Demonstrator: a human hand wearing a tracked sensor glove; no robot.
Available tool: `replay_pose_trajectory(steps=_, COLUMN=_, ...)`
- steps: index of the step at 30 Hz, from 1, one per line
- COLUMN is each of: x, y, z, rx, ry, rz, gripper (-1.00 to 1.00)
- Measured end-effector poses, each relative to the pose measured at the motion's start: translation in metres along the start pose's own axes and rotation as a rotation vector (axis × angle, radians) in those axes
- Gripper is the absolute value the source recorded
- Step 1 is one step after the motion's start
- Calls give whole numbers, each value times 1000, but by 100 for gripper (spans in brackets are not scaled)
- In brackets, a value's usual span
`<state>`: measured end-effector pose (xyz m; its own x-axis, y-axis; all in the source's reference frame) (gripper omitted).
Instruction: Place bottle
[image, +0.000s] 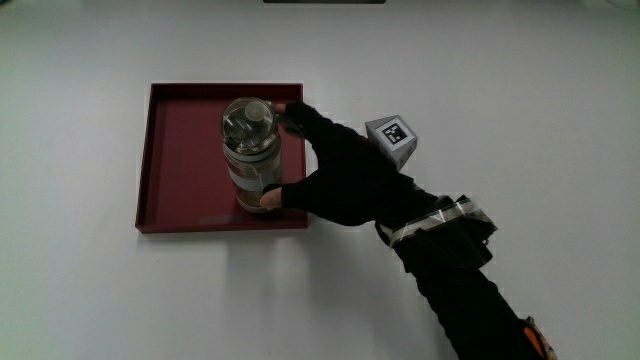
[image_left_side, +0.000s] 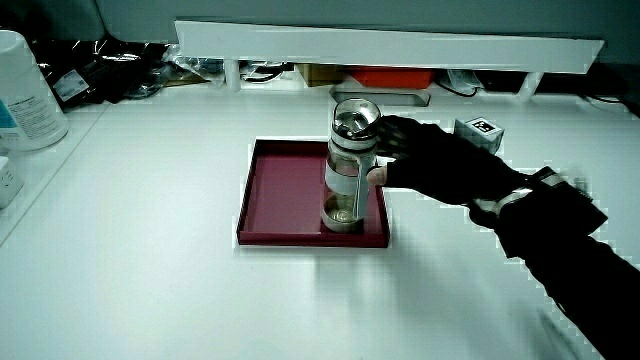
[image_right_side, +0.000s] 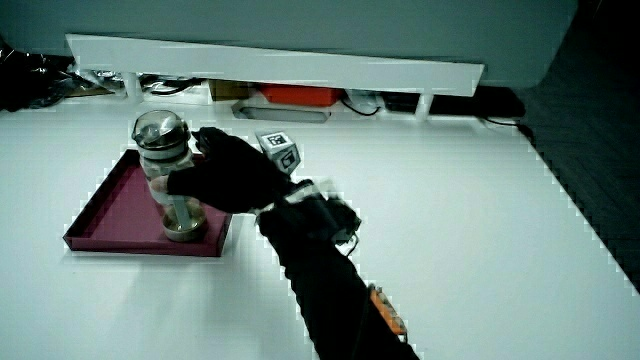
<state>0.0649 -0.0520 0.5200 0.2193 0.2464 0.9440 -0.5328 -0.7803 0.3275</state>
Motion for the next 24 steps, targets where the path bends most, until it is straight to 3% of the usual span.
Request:
replay_pose_trajectory(steps=4, x=2, y=0, z=-1, rx=-4, ry=8, rz=16, gripper=0)
replay_pose_trajectory(steps=8, x=3, y=0, z=-1, rx=-21, ry=14, rz=-3, gripper=0)
replay_pose_trajectory(steps=17, x=8, y=1, z=0, rx=-94, ry=64, rz=-18, gripper=-33)
replay_pose_trajectory(steps=24, x=9, y=-2, z=4, rx=-114, ry=81, rz=-19, gripper=-59)
